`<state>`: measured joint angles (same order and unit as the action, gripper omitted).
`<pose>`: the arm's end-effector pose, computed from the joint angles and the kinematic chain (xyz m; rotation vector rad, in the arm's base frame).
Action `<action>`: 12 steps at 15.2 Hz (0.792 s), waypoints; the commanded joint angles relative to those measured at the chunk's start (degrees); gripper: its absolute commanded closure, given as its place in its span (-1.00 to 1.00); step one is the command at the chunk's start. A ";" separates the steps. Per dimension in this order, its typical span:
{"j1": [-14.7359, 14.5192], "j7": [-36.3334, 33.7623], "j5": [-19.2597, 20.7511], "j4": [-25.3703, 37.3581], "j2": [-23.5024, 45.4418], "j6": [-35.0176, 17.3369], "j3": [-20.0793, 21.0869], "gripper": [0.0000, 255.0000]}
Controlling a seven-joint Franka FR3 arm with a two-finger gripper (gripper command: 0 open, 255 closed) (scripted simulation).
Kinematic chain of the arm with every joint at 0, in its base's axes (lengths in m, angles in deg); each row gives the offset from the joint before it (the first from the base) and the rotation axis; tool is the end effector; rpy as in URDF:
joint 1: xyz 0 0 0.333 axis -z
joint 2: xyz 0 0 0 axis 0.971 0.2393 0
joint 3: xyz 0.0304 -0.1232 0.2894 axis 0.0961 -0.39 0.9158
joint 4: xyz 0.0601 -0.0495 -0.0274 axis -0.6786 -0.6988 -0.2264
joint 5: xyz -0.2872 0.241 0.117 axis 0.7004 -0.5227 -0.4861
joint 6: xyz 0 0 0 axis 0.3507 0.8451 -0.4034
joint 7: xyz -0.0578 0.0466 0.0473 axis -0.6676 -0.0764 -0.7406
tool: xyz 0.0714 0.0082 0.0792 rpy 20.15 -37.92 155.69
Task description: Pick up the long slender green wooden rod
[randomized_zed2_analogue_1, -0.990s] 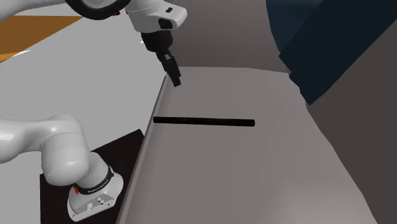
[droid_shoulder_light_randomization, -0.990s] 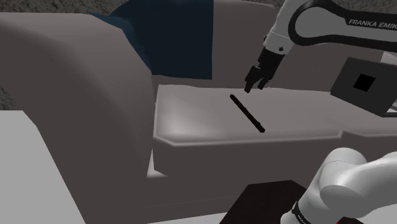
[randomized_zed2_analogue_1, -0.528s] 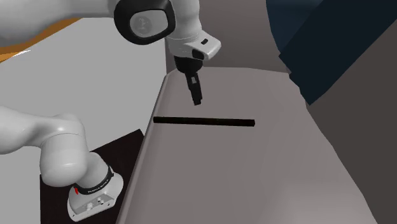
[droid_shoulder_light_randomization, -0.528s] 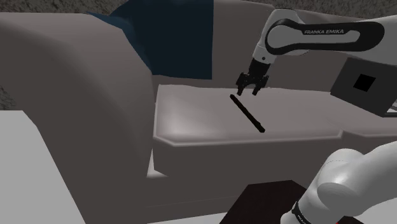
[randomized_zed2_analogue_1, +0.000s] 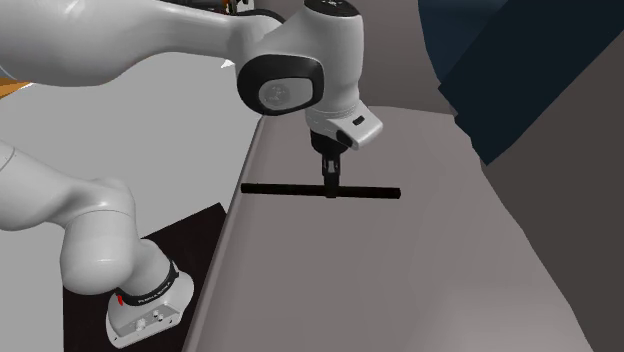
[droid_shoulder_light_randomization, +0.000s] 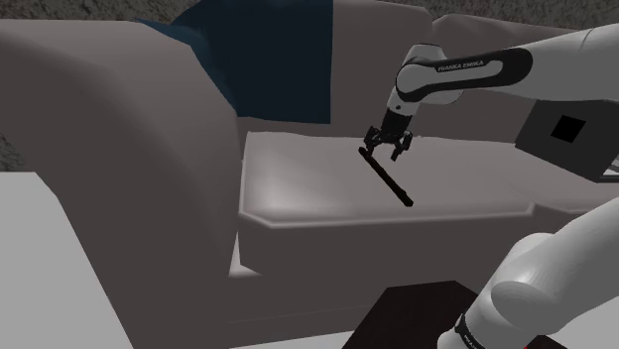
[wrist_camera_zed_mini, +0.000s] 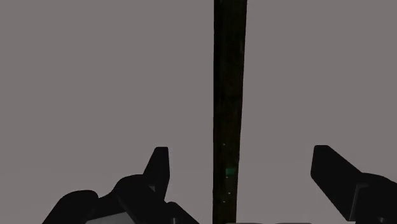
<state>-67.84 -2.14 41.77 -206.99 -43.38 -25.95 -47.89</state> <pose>0.4246 -0.1790 0.5189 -2.8965 0.9616 -0.1201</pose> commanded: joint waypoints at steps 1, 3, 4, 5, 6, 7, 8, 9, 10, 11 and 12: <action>0.09 -0.08 -0.17 -1.19 0.66 -1.75 -0.19 -1.00; 0.09 0.08 -0.22 -2.48 0.94 -3.32 -0.28 -1.00; 0.09 0.17 -0.26 -3.11 1.10 -4.10 -0.33 -1.00; 0.09 0.26 -0.30 -3.73 1.28 -4.89 -0.38 -1.00; 0.09 0.30 -0.32 -4.09 1.37 -5.34 -0.41 -1.00; 0.09 0.31 -0.32 -4.09 1.38 -5.34 -0.41 -1.00; 0.08 0.25 -0.31 -4.12 1.32 -5.32 -0.37 1.00; 0.08 0.27 -0.31 -4.12 1.34 -5.34 -0.39 1.00; 0.09 0.29 -0.32 -4.11 1.36 -5.34 -0.40 1.00; 0.09 0.32 -0.32 -3.99 1.40 -5.26 -0.42 1.00; 0.09 0.32 -0.32 -4.00 1.40 -5.28 -0.42 1.00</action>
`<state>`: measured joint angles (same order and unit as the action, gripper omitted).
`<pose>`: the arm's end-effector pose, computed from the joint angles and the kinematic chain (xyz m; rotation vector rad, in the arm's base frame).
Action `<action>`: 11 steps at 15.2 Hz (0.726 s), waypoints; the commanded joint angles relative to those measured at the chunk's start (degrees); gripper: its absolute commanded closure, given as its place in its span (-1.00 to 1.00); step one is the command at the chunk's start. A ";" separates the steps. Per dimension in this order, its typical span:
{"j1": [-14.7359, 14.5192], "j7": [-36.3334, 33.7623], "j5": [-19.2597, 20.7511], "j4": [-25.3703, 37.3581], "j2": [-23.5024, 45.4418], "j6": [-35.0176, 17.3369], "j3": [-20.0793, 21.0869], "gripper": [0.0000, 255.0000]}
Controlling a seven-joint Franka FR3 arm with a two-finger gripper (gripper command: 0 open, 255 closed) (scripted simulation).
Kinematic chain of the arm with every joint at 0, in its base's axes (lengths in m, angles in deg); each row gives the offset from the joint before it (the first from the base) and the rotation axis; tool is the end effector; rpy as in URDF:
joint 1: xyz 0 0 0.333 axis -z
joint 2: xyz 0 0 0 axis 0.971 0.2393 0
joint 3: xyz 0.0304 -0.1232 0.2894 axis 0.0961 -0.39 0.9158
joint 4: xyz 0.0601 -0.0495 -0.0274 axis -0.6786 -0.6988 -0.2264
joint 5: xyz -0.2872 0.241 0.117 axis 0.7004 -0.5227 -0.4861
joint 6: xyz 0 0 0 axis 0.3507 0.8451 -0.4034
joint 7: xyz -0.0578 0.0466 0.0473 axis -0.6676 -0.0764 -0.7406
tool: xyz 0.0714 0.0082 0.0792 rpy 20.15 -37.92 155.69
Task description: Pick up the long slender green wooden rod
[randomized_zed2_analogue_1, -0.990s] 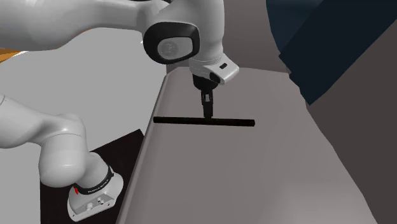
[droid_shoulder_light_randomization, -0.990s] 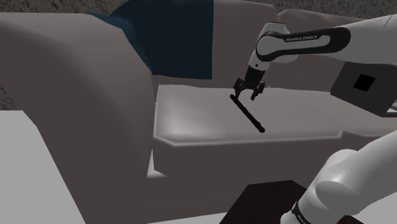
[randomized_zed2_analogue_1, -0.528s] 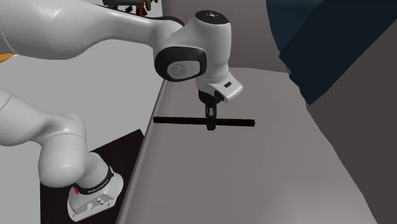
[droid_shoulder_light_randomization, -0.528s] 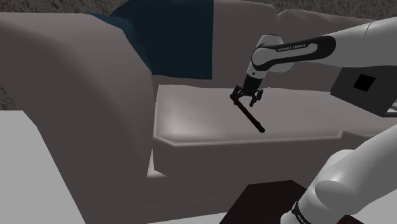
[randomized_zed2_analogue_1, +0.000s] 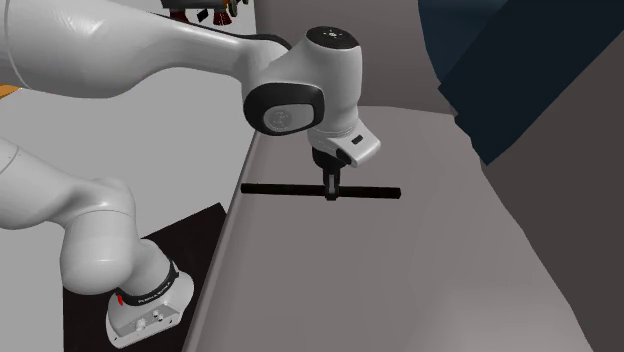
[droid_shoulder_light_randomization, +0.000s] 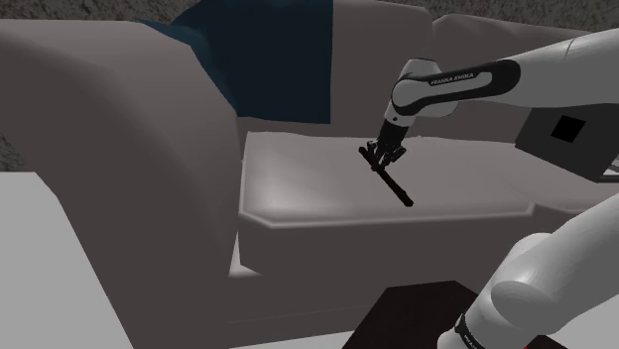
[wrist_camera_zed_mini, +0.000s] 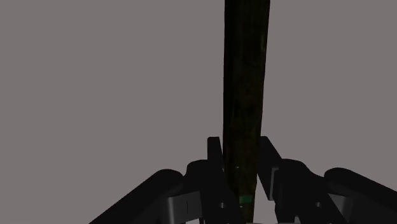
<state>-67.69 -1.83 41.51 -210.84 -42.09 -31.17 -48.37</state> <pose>0.4258 -0.1821 0.4848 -2.8912 0.9757 -0.1231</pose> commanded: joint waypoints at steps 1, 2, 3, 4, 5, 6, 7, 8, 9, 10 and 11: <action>-0.07 0.01 -0.07 -0.06 0.15 0.00 0.06 1.00; -0.06 -0.02 -0.05 -0.15 0.04 0.00 0.08 1.00; -0.08 -0.05 -0.07 -0.15 0.10 -0.05 0.10 1.00; -0.08 -0.07 -0.07 -0.15 0.08 -0.04 0.11 1.00; -0.08 -0.01 -0.06 -0.23 0.09 -0.12 0.05 1.00; -0.08 -0.10 -0.01 0.38 -0.09 0.67 0.10 1.00; -0.08 -0.19 0.03 0.99 -0.27 1.45 0.15 1.00; -0.08 -0.27 0.06 1.64 -0.41 2.24 0.20 1.00; -0.09 -0.35 0.09 2.28 -0.56 3.02 0.24 1.00; -0.09 -0.42 0.11 2.94 -0.69 3.80 0.29 1.00; -0.10 -0.50 0.13 3.61 -0.80 4.58 0.33 1.00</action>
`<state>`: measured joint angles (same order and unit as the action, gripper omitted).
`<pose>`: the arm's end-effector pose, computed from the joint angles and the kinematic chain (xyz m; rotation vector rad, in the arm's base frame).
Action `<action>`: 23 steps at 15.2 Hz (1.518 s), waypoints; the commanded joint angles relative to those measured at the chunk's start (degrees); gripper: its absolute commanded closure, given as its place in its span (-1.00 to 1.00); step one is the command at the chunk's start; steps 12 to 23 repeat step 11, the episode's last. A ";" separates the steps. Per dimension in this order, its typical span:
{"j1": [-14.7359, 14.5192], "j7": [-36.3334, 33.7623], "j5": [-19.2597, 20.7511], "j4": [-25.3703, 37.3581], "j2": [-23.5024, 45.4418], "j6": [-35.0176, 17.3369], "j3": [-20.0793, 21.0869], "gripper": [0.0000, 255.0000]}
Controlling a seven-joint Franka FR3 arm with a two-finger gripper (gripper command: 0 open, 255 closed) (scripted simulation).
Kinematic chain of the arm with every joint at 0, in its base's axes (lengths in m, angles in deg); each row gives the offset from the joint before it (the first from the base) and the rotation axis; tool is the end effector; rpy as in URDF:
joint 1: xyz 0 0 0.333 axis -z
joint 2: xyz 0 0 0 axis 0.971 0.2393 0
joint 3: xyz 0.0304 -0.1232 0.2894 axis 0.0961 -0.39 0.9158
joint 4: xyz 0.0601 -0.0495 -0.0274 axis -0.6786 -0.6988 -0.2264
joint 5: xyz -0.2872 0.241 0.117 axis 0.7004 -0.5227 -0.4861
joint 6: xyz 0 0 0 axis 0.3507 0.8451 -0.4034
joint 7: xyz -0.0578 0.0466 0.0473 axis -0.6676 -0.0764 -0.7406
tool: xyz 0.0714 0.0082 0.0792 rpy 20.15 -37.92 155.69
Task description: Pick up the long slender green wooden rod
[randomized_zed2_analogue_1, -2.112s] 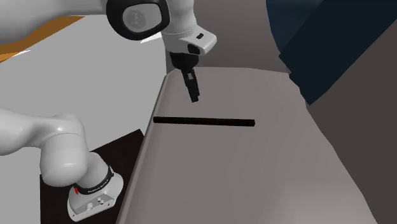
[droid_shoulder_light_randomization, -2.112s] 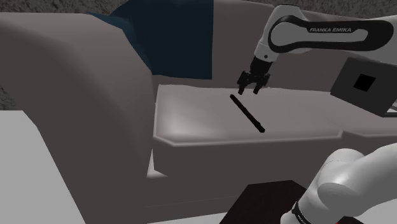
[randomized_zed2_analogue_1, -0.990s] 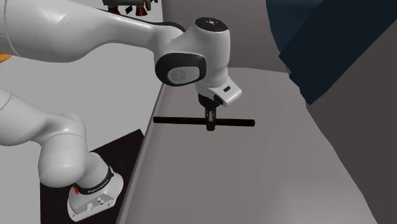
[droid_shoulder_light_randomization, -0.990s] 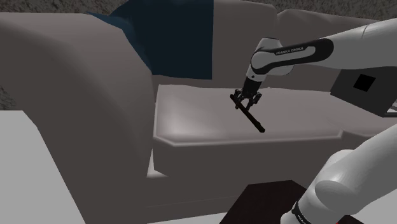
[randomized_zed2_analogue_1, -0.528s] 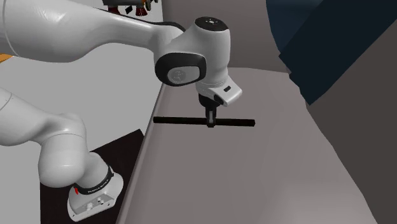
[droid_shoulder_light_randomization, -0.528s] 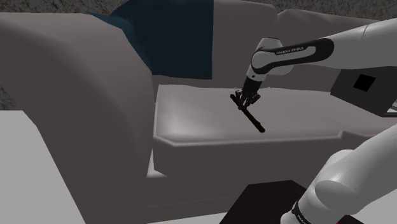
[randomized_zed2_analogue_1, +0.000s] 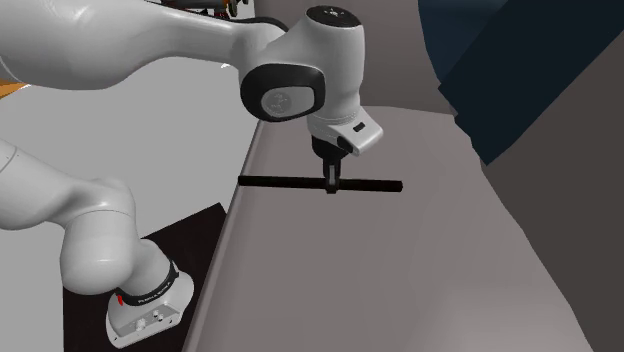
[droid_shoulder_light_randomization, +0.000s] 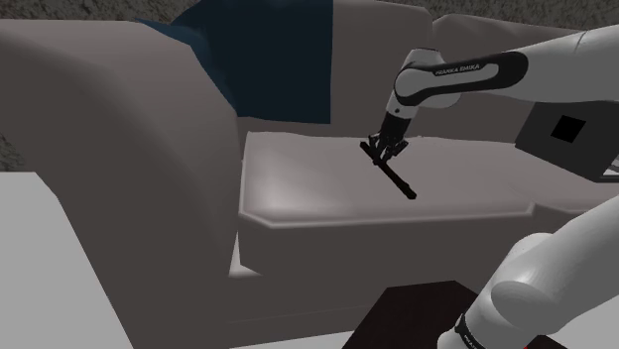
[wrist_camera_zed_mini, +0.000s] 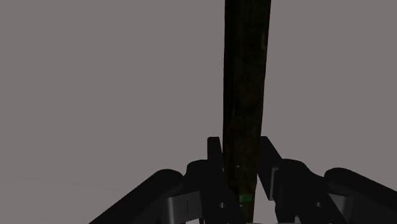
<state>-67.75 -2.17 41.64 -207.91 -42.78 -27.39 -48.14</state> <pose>0.4258 -0.1815 0.5087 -2.8918 0.9730 -0.1182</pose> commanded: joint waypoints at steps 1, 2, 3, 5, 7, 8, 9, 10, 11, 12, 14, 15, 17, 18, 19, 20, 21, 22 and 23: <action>-0.04 -0.23 0.03 1.36 -0.21 1.57 0.14 1.00; -0.05 -0.30 0.05 2.05 -0.30 2.34 0.18 1.00; -0.06 -0.36 0.06 2.75 -0.37 3.12 0.22 1.00; -0.09 -0.49 0.07 4.19 -0.48 4.66 0.29 1.00; -0.11 -0.61 0.08 5.67 -0.54 6.20 0.36 1.00; -0.13 -0.66 0.08 6.43 -0.56 6.97 0.39 1.00; -0.14 -0.72 0.08 7.20 -0.55 7.73 0.42 1.00; -0.15 -0.72 0.08 7.31 -0.56 7.85 0.42 1.00; -0.15 -0.72 0.07 7.31 -0.55 7.85 0.42 1.00; -0.15 -0.72 0.07 7.31 -0.55 7.85 0.42 1.00; -0.15 -0.72 0.07 7.31 -0.55 7.85 0.42 1.00; -0.15 -0.72 0.07 7.31 -0.55 7.85 0.42 1.00; -0.15 -0.72 0.07 7.31 -0.55 7.85 0.42 1.00; -0.15 -0.72 0.07 7.31 -0.55 7.85 0.42 1.00; -0.15 -0.72 0.07 7.31 -0.55 7.85 0.42 1.00; -0.15 -0.72 0.07 7.31 -0.55 7.85 0.42 1.00; -0.15 -0.72 0.07 7.31 -0.55 7.85 0.42 1.00; -0.15 -0.72 0.07 7.31 -0.55 7.85 0.42 1.00; -0.15 -0.72 0.07 7.31 -0.55 7.85 0.42 1.00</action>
